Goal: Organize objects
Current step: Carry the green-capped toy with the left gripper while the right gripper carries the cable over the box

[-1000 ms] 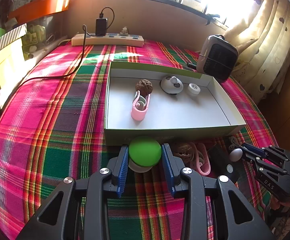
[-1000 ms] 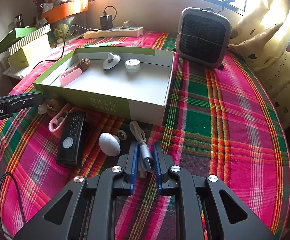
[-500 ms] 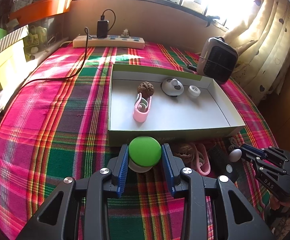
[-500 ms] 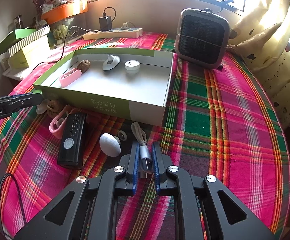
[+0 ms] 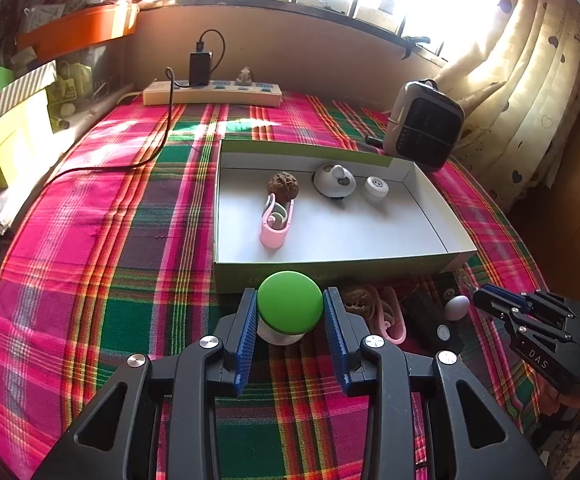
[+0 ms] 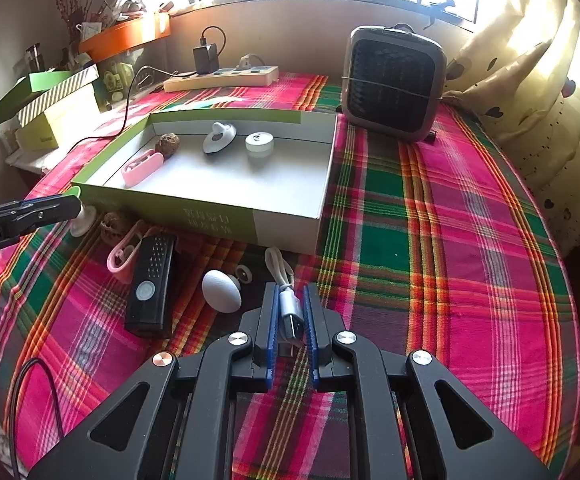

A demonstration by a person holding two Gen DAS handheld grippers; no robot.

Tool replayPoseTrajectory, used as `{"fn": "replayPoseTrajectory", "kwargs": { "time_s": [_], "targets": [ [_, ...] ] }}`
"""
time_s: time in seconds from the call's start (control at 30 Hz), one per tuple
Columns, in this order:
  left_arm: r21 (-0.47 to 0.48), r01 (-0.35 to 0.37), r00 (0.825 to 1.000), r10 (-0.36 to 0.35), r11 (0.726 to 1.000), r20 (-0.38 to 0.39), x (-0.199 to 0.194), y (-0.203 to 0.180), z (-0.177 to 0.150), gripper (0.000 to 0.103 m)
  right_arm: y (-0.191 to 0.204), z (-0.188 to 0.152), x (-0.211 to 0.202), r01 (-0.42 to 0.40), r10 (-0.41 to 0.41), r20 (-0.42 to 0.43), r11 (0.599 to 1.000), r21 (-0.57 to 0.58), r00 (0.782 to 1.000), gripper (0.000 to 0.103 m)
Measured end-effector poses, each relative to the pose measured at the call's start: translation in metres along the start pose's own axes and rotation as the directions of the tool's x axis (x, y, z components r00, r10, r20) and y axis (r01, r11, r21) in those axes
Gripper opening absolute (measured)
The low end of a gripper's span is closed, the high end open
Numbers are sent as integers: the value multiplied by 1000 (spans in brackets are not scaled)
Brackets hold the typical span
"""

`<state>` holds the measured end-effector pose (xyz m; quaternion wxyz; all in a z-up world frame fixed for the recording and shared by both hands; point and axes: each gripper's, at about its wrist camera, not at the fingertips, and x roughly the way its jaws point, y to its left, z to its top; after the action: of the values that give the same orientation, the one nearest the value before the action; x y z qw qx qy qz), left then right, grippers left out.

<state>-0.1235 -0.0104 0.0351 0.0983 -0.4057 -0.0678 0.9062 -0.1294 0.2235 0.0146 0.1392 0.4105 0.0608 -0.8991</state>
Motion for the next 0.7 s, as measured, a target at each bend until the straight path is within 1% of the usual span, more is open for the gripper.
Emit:
{"fn": "replayPoseTrajectory", "kwargs": {
  "time_s": [0.27, 0.57, 0.7],
  "targets": [
    [26, 16, 999, -17, 1000, 30, -12, -8, 7, 31, -6, 3, -13, -4, 3, 32, 1000, 24, 999, 12],
    [43, 46, 998, -47, 998, 34, -9, -16, 19, 31, -6, 16, -19, -14, 12, 57, 999, 36, 998, 12],
    [52, 53, 998, -55, 997, 36, -6, -20, 25, 31, -6, 26, -19, -5, 2, 68, 999, 39, 998, 12]
  ]
}}
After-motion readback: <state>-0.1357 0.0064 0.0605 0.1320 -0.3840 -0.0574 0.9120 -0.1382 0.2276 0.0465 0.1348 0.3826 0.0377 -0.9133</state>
